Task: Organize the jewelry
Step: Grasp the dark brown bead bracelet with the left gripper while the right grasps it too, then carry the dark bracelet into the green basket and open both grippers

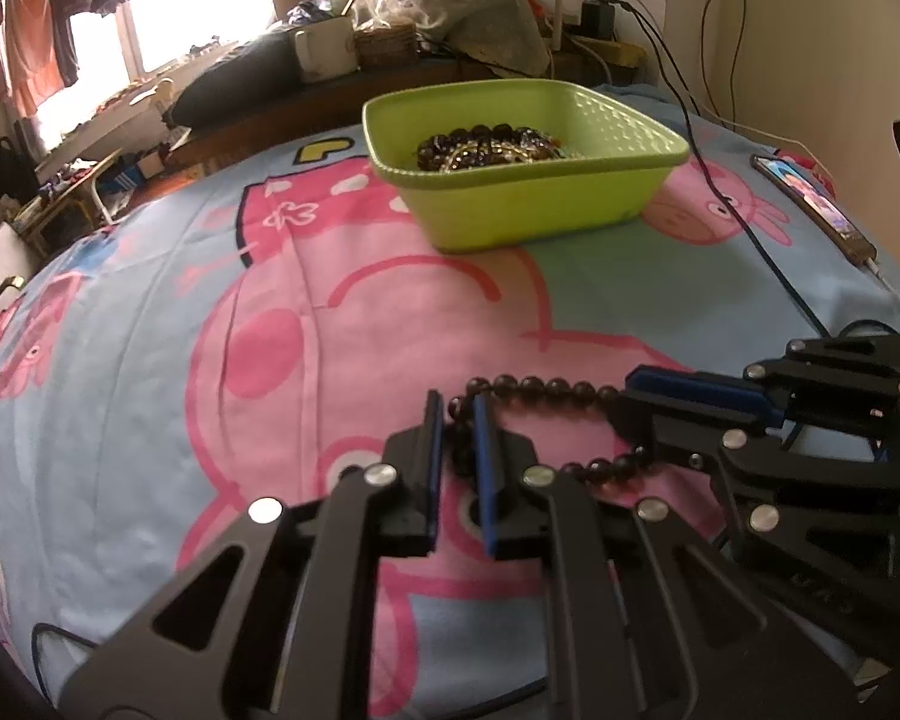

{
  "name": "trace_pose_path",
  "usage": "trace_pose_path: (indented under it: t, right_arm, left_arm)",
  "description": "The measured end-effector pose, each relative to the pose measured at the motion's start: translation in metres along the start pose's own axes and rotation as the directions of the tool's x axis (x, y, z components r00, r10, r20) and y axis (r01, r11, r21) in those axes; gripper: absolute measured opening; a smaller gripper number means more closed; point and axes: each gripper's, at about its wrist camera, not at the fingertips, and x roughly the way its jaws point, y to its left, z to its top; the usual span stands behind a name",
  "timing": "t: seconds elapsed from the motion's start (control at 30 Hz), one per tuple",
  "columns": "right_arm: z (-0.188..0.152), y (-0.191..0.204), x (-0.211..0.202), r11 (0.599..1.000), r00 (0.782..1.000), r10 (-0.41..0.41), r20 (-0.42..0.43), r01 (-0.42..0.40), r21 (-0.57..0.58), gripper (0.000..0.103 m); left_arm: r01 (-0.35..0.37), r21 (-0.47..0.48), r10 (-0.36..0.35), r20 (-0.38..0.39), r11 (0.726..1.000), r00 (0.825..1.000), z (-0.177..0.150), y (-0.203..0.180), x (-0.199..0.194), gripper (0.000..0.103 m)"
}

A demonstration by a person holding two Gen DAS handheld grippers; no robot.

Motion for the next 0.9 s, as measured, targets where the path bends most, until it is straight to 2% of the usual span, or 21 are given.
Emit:
trace_pose_path:
  t: [0.53, 0.8, 0.9]
  right_arm:
    - [0.0005, 0.0, 0.0001, 1.0, 1.0, 0.004, -0.001, -0.004, -0.001, 0.0]
    - [-0.0008, 0.0091, -0.0006, 0.999, 1.0, 0.023, -0.002, -0.023, -0.042, 0.0]
    - [-0.0012, 0.0053, -0.0051, 0.999, 0.999, 0.047, 0.02, -0.047, -0.023, 0.0]
  left_arm:
    - [-0.001, -0.001, 0.001, 0.0, 1.0, 1.0, -0.0002, -0.0006, -0.0003, 0.01]
    - [0.003, -0.004, -0.003, 0.0, 1.0, 1.0, -0.0001, -0.0003, -0.0001, 0.01]
    - [0.06, -0.042, -0.06, -0.001, 0.997, 0.998, 0.0003, 0.0082, -0.0003, 0.009]
